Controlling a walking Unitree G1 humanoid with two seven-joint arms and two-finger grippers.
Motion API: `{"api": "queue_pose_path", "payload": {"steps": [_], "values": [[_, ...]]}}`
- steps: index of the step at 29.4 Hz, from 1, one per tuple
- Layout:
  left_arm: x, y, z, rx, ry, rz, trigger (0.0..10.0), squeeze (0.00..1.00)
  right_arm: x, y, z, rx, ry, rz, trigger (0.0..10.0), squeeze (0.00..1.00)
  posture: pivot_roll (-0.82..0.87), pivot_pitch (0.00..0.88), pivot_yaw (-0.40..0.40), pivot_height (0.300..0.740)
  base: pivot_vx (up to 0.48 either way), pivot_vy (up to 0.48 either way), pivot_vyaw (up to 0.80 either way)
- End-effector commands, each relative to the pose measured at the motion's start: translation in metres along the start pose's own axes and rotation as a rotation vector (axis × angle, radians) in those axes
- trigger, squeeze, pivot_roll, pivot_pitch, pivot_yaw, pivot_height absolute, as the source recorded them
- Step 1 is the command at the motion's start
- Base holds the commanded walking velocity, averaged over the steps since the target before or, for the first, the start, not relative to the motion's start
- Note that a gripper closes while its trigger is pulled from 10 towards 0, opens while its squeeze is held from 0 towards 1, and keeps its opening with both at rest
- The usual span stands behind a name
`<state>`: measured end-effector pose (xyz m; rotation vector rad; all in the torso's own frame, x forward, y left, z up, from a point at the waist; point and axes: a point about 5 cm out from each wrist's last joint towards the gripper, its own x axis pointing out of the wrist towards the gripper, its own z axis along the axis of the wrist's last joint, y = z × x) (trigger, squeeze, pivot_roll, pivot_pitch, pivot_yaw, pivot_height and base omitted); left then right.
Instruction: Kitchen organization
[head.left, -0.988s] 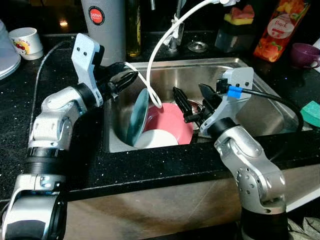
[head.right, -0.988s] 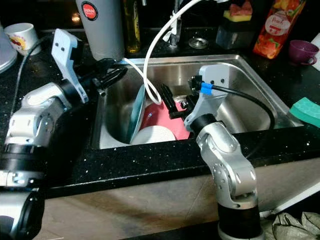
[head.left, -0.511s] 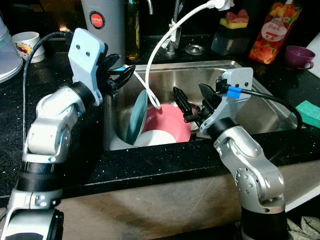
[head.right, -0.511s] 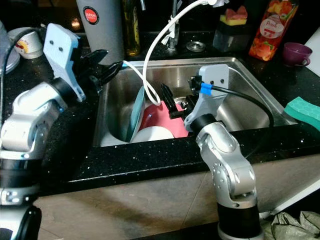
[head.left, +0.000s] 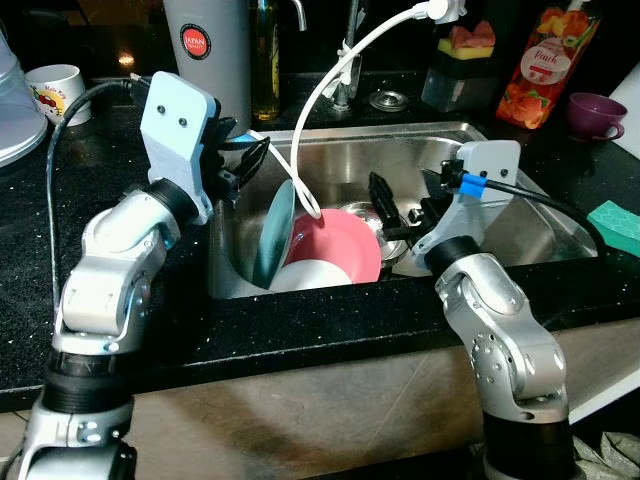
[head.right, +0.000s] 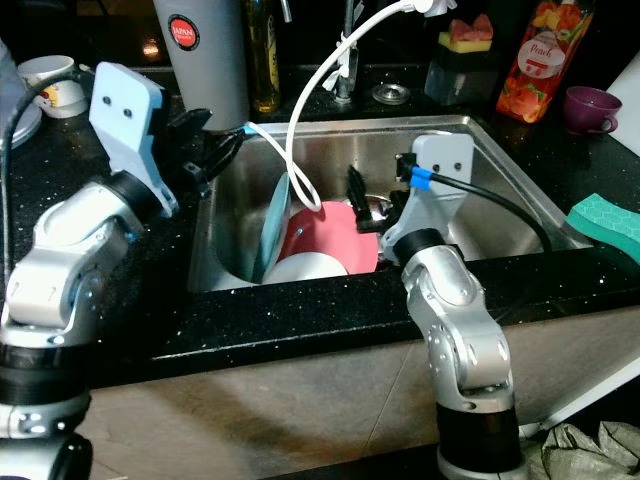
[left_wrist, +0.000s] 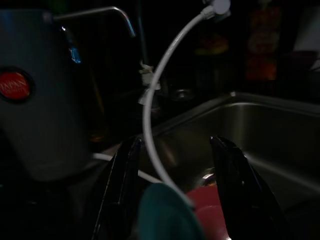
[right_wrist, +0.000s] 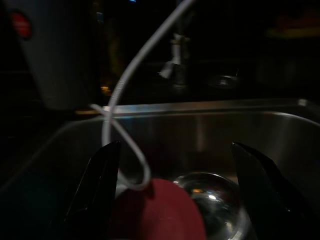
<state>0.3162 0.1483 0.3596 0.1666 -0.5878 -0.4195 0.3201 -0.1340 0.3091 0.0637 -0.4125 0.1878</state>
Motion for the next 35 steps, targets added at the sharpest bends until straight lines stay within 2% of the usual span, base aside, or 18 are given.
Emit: {"api": "queue_pose_path", "payload": {"steps": [1,3,13,16,20,35], "values": [[-0.004,-0.001,0.001,-0.023,0.001,0.011,10.0,0.00,-0.002,-0.006,-0.003,-0.011,-0.003,-0.041,10.0,0.00,0.09,0.213,-0.032,0.740,0.000,0.000,0.00],[-0.006,-0.004,-0.002,-0.048,0.010,0.026,10.0,0.00,-0.002,-0.010,-0.005,-0.015,0.001,-0.074,10.0,0.00,0.09,0.207,-0.036,0.740,0.000,0.000,0.00],[-0.010,-0.010,-0.001,0.023,-0.002,0.064,10.0,0.00,-0.002,-0.014,-0.003,-0.050,-0.033,-0.110,10.0,0.00,0.08,0.185,-0.035,0.740,0.000,0.000,0.00],[-0.013,-0.013,-0.001,0.070,-0.008,0.103,10.0,0.00,-0.003,-0.012,-0.003,-0.066,-0.043,-0.095,10.0,0.00,0.08,0.175,-0.034,0.740,0.000,0.000,0.00],[-0.014,-0.011,-0.002,0.103,-0.009,0.131,10.0,0.00,-0.003,-0.011,-0.003,-0.074,-0.050,-0.080,10.0,0.00,0.08,0.168,-0.037,0.740,0.000,0.000,0.00],[-0.014,0.001,-0.012,0.131,0.008,0.208,10.0,0.00,-0.001,-0.008,0.000,-0.109,-0.079,-0.045,10.0,0.00,0.08,0.158,-0.033,0.740,0.000,0.000,0.00]]}}
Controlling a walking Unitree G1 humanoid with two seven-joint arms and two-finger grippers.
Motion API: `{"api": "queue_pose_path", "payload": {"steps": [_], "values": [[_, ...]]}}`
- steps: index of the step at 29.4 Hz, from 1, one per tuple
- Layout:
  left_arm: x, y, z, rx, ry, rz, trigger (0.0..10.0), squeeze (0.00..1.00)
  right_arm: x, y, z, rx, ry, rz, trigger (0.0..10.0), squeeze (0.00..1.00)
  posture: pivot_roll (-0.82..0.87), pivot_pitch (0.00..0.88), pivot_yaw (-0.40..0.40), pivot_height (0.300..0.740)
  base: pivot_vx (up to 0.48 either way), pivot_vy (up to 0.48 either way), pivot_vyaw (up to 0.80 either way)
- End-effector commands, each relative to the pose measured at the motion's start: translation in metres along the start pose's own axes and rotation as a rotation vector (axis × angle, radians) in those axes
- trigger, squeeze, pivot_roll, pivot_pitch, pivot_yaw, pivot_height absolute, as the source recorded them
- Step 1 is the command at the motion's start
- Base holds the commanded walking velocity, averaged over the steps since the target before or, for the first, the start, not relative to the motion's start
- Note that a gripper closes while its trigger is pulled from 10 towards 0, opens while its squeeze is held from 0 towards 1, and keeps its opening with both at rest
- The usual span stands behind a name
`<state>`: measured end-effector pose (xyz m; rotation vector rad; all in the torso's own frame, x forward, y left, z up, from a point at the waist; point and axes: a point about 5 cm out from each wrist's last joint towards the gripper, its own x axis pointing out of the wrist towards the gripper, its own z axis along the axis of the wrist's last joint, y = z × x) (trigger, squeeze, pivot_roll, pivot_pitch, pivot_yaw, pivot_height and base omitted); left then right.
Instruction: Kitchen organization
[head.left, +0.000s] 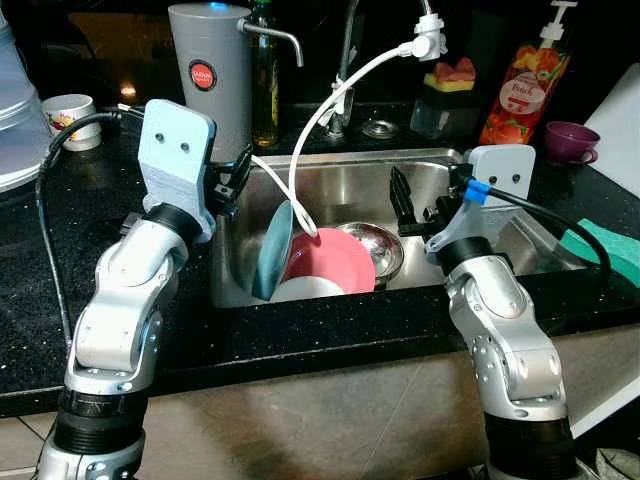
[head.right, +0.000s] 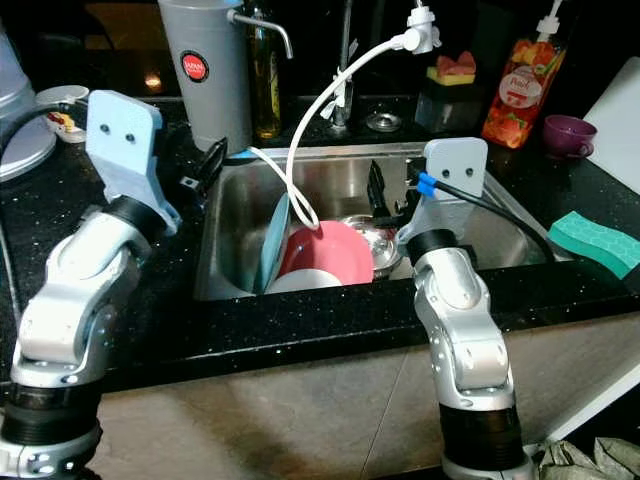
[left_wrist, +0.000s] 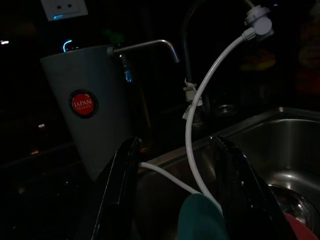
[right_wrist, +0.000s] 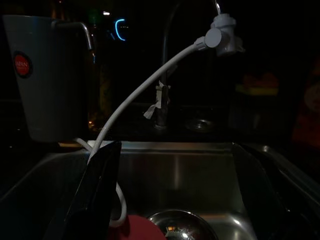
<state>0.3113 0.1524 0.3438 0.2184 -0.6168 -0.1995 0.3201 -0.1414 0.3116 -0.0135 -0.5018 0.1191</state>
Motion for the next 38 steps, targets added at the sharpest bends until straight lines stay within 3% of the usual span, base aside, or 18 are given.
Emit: {"api": "queue_pose_path", "payload": {"steps": [1,14,22,30,34,38], "values": [[0.000,0.003,-0.002,0.018,0.002,0.017,10.0,0.00,-0.001,-0.001,-0.003,-0.014,0.003,0.003,10.0,0.00,0.08,0.158,-0.033,0.740,0.000,0.000,0.00],[0.001,0.007,-0.002,0.017,-0.014,0.041,10.0,0.00,0.000,-0.001,-0.004,0.008,-0.002,0.008,10.0,0.00,0.09,0.146,-0.031,0.740,0.000,0.000,0.00],[-0.002,0.002,-0.006,-0.061,-0.007,0.024,10.0,0.00,-0.001,-0.006,-0.013,0.068,0.039,-0.016,10.0,0.00,0.09,0.137,-0.035,0.740,0.000,0.000,0.00],[-0.003,0.002,-0.005,-0.047,-0.015,0.020,10.0,0.00,-0.001,-0.009,-0.019,0.087,0.057,-0.034,10.0,0.00,0.09,0.128,-0.035,0.740,0.000,0.000,0.00],[-0.010,0.008,-0.010,-0.031,0.010,0.047,10.0,0.00,-0.002,-0.010,-0.022,0.088,0.072,-0.034,10.0,0.00,0.10,0.127,-0.041,0.740,0.000,0.000,0.00],[-0.032,0.007,-0.020,0.014,0.076,0.035,10.0,0.00,-0.002,-0.011,-0.026,0.092,0.081,-0.035,10.0,0.00,0.10,0.125,-0.045,0.740,0.000,0.000,0.00]]}}
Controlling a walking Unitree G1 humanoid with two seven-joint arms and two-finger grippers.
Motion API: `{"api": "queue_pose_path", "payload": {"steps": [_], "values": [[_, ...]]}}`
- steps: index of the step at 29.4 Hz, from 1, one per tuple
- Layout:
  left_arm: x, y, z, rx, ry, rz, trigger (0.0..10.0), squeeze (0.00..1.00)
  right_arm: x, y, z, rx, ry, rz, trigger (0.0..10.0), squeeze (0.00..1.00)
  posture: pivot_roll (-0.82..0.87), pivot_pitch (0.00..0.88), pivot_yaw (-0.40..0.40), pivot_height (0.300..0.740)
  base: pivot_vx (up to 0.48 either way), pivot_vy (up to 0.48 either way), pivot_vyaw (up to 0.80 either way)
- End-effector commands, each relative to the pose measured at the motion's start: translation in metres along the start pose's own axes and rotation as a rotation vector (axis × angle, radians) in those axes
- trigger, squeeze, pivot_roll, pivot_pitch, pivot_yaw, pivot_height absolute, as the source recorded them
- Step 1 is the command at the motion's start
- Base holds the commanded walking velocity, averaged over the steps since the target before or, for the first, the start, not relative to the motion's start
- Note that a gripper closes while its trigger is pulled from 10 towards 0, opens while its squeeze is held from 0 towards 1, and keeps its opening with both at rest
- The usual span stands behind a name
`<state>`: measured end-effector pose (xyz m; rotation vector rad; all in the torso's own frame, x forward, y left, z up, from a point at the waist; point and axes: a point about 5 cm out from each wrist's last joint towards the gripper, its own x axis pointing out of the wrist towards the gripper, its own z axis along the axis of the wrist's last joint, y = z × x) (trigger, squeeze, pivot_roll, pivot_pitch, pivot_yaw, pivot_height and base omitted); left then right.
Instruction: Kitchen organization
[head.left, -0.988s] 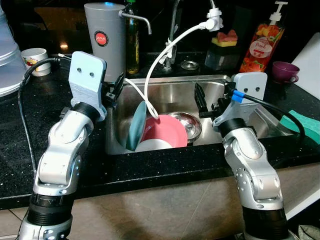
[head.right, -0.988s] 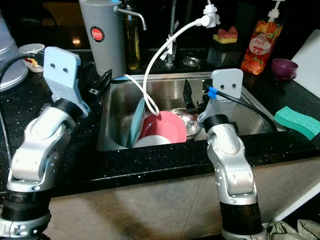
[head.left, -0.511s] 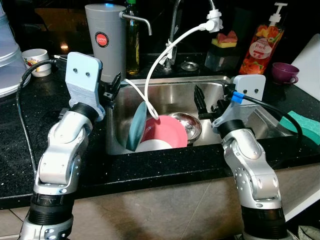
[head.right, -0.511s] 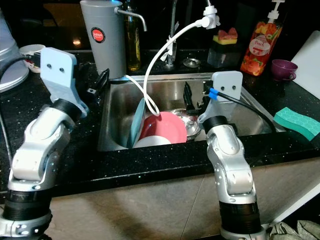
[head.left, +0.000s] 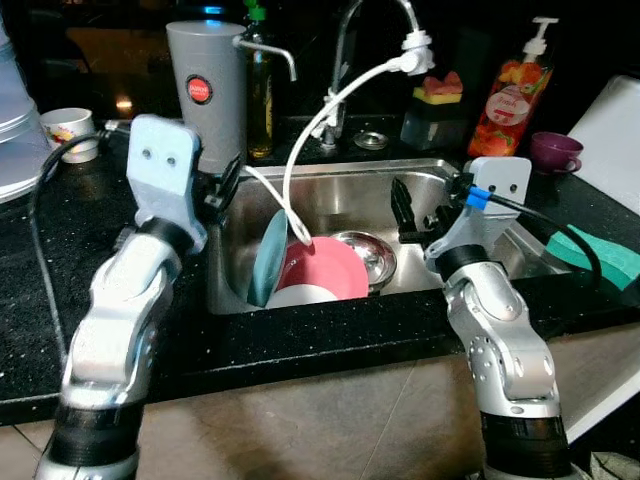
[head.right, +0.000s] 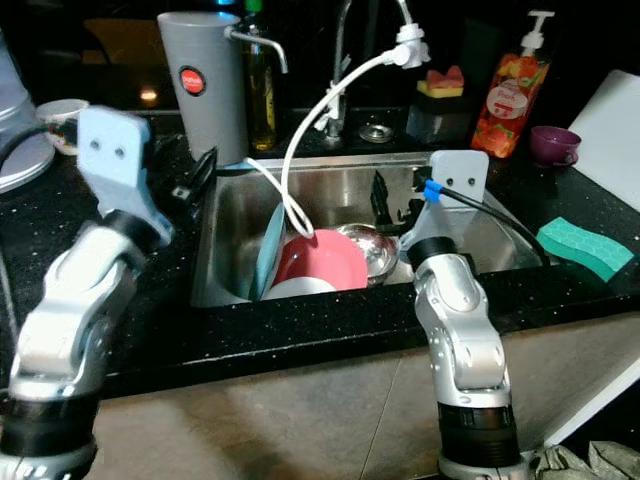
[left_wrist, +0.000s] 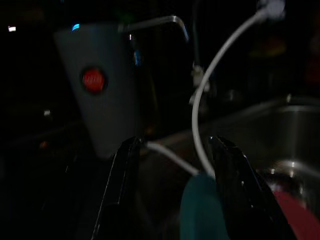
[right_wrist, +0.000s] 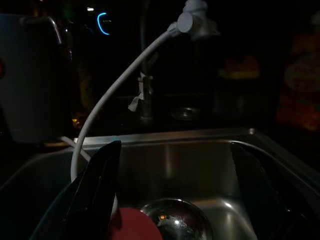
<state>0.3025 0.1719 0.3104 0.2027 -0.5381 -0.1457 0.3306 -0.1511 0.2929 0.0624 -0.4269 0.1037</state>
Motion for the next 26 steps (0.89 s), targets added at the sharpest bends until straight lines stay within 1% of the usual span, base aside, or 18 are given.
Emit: {"api": "queue_pose_path", "payload": {"steps": [1,2,4,5,6,10,11,12,14,16,17,18,19,20,22,24,25,26], "values": [[-0.004,-0.002,0.003,0.029,-0.004,-0.012,10.0,0.00,-0.001,-0.001,-0.005,0.018,0.011,0.000,10.0,0.00,0.11,0.126,-0.047,0.740,0.000,0.000,0.00],[-0.005,-0.002,0.003,0.033,-0.002,-0.012,10.0,0.00,-0.001,-0.001,-0.005,0.018,0.011,0.000,10.0,0.00,0.11,0.126,-0.047,0.740,0.000,0.000,0.00],[-0.006,0.000,0.001,0.030,0.009,0.014,10.0,0.00,0.000,0.000,-0.005,0.021,0.012,0.002,10.0,0.00,0.11,0.130,-0.050,0.740,0.000,0.000,0.00],[-0.006,0.002,0.000,0.032,0.009,0.046,10.0,0.00,0.000,0.001,-0.006,0.021,0.013,0.007,10.0,0.00,0.11,0.131,-0.052,0.740,0.000,0.000,0.00],[-0.006,0.002,0.000,0.032,0.009,0.046,10.0,0.00,0.000,0.001,-0.006,0.021,0.013,0.007,10.0,0.00,0.11,0.131,-0.052,0.740,0.000,0.000,0.00],[-0.008,0.014,0.001,0.055,0.013,0.154,10.0,0.00,-0.001,0.003,-0.007,0.023,0.017,0.016,10.0,0.00,0.11,0.137,-0.057,0.740,0.000,0.000,0.00],[-0.008,0.014,0.001,0.055,0.013,0.154,10.0,0.00,-0.001,0.003,-0.007,0.023,0.017,0.016,10.0,0.00,0.11,0.137,-0.057,0.740,0.000,0.000,0.00],[-0.011,0.022,-0.003,0.033,0.049,0.200,10.0,0.00,-0.001,0.004,-0.008,0.025,0.021,0.021,10.0,0.00,0.11,0.142,-0.060,0.740,0.000,0.000,0.00],[-0.015,0.026,-0.009,0.022,0.089,0.218,10.0,0.00,-0.001,0.005,-0.009,0.024,0.025,0.028,10.0,0.00,0.12,0.144,-0.063,0.740,0.000,0.000,0.00],[-0.023,0.028,-0.018,0.009,0.149,0.227,10.0,0.00,-0.001,0.006,-0.010,0.024,0.027,0.035,10.0,0.00,0.12,0.141,-0.064,0.740,0.000,0.000,0.00],[-0.023,0.028,-0.018,0.009,0.149,0.227,10.0,0.00,-0.001,0.006,-0.010,0.024,0.027,0.035,10.0,0.00,0.12,0.141,-0.064,0.740,0.000,0.000,0.00],[-0.026,0.028,-0.021,-0.002,0.165,0.229,10.0,0.00,0.000,0.006,-0.010,0.025,0.026,0.036,10.0,0.00,0.12,0.141,-0.063,0.740,0.000,0.000,0.00],[-0.029,0.027,-0.025,0.004,0.181,0.222,10.0,0.00,0.000,0.006,-0.010,0.025,0.024,0.035,10.0,0.00,0.12,0.141,-0.063,0.740,0.000,0.000,0.00],[-0.029,0.027,-0.025,0.004,0.181,0.222,10.0,0.00,0.000,0.006,-0.010,0.025,0.024,0.035,10.0,0.00,0.12,0.141,-0.063,0.740,0.000,0.000,0.00],[-0.033,0.024,-0.028,0.058,0.175,0.179,10.0,0.00,0.000,0.006,-0.010,0.024,0.019,0.028,10.0,0.00,0.11,0.141,-0.060,0.740,0.000,0.000,0.00],[-0.035,0.022,-0.028,0.088,0.163,0.148,10.0,0.00,0.000,0.005,-0.010,0.024,0.016,0.022,10.0,0.00,0.11,0.141,-0.060,0.740,0.000,0.000,0.00],[-0.036,0.018,-0.026,0.096,0.150,0.108,10.0,0.00,-0.001,0.004,-0.010,0.021,0.017,0.017,10.0,0.00,0.11,0.140,-0.061,0.740,0.000,0.000,0.00],[-0.036,0.018,-0.026,0.096,0.150,0.108,10.0,0.00,-0.001,0.004,-0.010,0.021,0.017,0.017,10.0,0.00,0.11,0.140,-0.061,0.740,0.000,0.000,0.00]]}}
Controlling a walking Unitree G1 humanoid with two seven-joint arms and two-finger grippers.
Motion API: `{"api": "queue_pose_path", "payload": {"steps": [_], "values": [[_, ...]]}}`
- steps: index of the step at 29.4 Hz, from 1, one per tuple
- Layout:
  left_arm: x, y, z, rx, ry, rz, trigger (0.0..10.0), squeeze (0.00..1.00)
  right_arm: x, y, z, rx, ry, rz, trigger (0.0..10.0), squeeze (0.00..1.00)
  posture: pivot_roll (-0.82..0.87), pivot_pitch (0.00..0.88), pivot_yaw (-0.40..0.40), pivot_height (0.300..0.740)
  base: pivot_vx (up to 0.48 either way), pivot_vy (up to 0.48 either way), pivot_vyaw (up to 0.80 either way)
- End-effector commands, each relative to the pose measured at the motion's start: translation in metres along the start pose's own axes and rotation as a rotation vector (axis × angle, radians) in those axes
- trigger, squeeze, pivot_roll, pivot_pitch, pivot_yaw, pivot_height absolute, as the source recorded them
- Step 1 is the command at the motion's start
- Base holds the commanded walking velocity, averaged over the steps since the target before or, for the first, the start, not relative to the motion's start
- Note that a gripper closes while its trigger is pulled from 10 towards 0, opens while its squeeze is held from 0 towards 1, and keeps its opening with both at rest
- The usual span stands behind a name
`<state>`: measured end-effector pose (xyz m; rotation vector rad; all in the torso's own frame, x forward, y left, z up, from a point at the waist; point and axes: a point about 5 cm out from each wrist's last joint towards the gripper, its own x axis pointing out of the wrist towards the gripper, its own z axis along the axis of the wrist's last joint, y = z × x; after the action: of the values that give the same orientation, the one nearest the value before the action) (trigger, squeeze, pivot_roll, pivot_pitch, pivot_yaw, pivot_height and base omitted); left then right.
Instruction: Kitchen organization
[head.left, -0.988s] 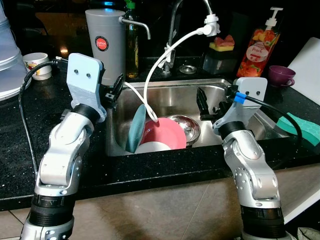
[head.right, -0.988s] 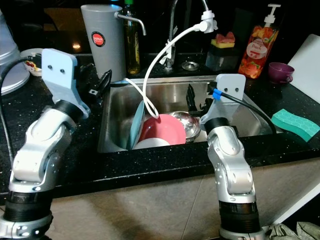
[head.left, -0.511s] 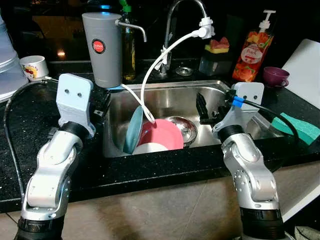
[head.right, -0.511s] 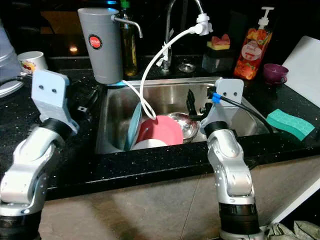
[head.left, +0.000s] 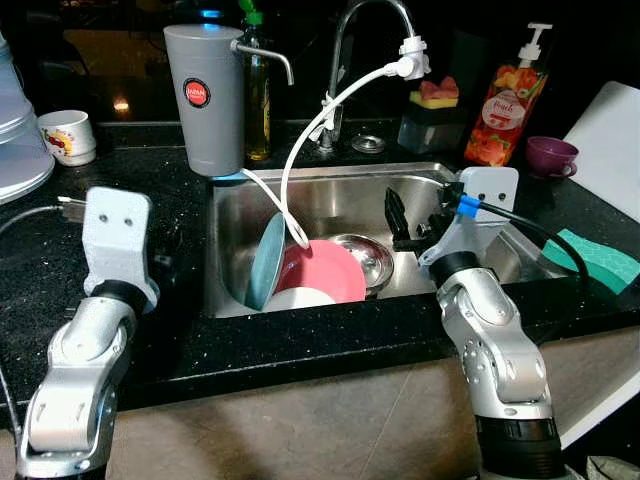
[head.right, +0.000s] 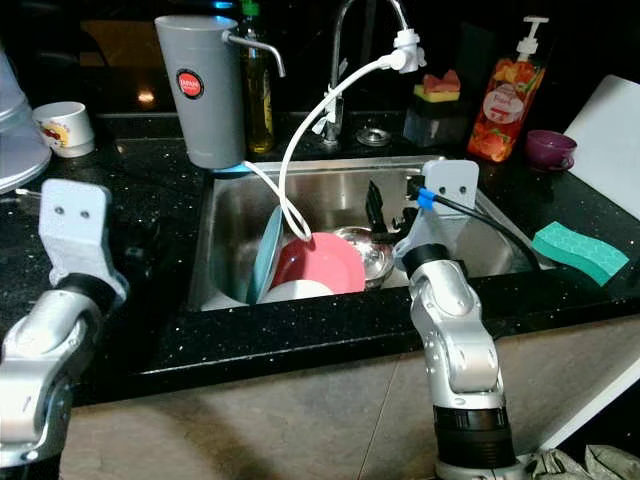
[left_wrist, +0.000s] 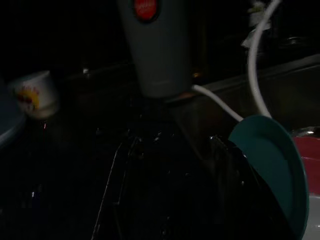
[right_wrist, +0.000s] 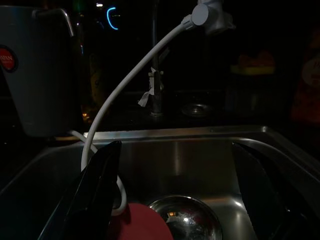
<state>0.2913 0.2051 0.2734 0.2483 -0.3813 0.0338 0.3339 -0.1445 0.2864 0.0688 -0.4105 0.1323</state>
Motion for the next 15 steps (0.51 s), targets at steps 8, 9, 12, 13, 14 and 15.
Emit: {"api": "queue_pose_path", "payload": {"steps": [8,9,12,13,14,15], "values": [[-0.020,-0.023,0.028,0.118,-0.184,-0.126,10.0,0.00,-0.004,-0.002,-0.004,-0.045,-0.017,-0.023,10.0,0.00,0.11,0.137,-0.059,0.740,0.000,0.000,0.00],[-0.021,-0.024,0.029,0.123,-0.196,-0.112,10.0,0.00,-0.004,-0.002,-0.005,-0.049,-0.018,-0.018,10.0,0.00,0.11,0.137,-0.059,0.740,0.000,0.000,0.00],[-0.024,-0.028,0.027,0.103,-0.195,-0.073,10.0,0.00,-0.004,0.000,-0.005,-0.048,-0.020,-0.013,10.0,0.00,0.11,0.137,-0.059,0.740,0.000,0.000,0.00],[-0.024,-0.030,0.025,0.090,-0.187,-0.074,10.0,0.00,-0.004,0.000,-0.005,-0.046,-0.021,-0.011,10.0,0.00,0.11,0.137,-0.059,0.740,0.000,0.000,0.00],[-0.022,-0.035,0.023,0.051,-0.171,-0.072,10.0,0.00,-0.005,0.001,-0.005,-0.043,-0.022,-0.009,10.0,0.00,0.10,0.130,-0.057,0.740,0.000,0.000,0.00],[-0.022,-0.035,0.023,0.051,-0.171,-0.072,10.0,0.00,-0.005,0.001,-0.005,-0.043,-0.022,-0.009,10.0,0.00,0.10,0.130,-0.057,0.740,0.000,0.000,0.00]]}}
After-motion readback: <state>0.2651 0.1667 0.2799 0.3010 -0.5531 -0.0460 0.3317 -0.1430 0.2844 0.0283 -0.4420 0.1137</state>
